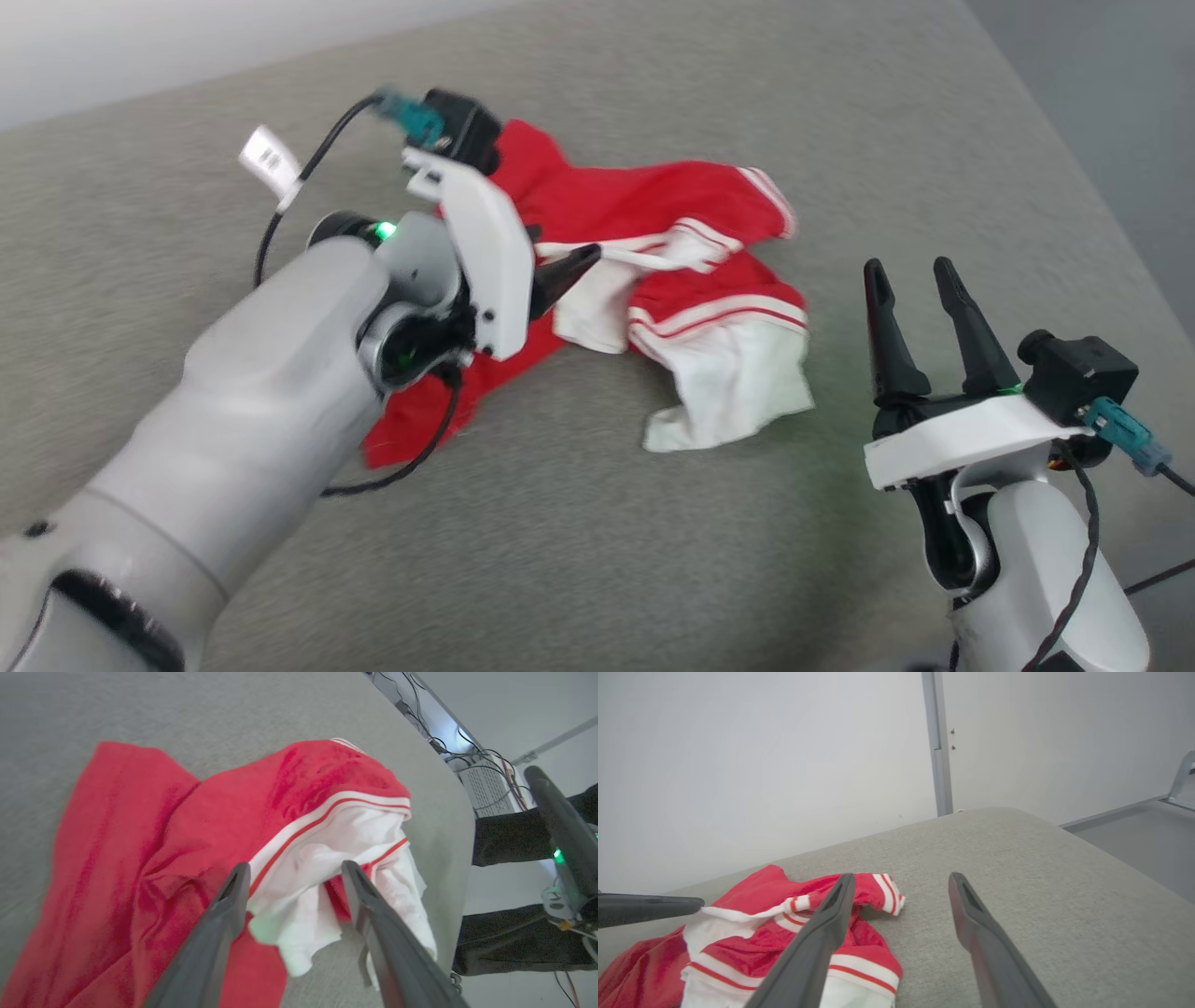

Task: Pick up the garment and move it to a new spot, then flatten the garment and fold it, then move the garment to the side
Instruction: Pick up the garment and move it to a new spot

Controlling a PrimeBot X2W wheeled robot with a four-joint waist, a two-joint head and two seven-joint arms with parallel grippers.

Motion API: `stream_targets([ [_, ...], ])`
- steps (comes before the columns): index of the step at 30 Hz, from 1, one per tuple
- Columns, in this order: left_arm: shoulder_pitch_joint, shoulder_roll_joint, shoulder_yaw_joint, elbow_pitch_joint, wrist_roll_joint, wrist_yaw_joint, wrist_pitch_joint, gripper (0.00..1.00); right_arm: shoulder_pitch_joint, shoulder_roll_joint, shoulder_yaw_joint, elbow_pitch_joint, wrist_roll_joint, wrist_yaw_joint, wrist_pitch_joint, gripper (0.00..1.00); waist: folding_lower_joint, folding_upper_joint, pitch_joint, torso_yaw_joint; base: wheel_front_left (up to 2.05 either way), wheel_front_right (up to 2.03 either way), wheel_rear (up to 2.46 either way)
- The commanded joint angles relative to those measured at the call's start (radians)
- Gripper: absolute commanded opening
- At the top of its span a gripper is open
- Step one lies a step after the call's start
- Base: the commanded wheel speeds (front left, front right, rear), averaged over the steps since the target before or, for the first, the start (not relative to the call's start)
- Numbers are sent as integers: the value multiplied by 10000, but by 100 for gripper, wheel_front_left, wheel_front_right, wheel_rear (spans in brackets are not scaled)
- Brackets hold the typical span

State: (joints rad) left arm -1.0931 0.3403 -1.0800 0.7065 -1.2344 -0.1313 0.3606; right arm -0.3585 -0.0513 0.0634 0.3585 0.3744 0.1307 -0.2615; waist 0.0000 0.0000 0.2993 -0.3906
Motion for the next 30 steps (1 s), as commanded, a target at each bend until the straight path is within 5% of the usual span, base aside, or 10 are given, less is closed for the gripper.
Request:
stream_targets([
  [1,226,-21,-33,-50,42,16,-175,100,23,-36,-39,12,-77,1,-45,100,0,0,-514,741,0,0,0],
  [18,4338,928,504,-415,-1647,15,-4878,100,1557,-1223,-1260,268,-540,1,-46,100,0,0,-2117,4499,0,0,0],
  [30,6403,1656,1517,-468,-1215,15,-6260,100,2755,-1075,-1923,-162,-736,1,-46,100,0,0,-2640,5501,0,0,0],
])
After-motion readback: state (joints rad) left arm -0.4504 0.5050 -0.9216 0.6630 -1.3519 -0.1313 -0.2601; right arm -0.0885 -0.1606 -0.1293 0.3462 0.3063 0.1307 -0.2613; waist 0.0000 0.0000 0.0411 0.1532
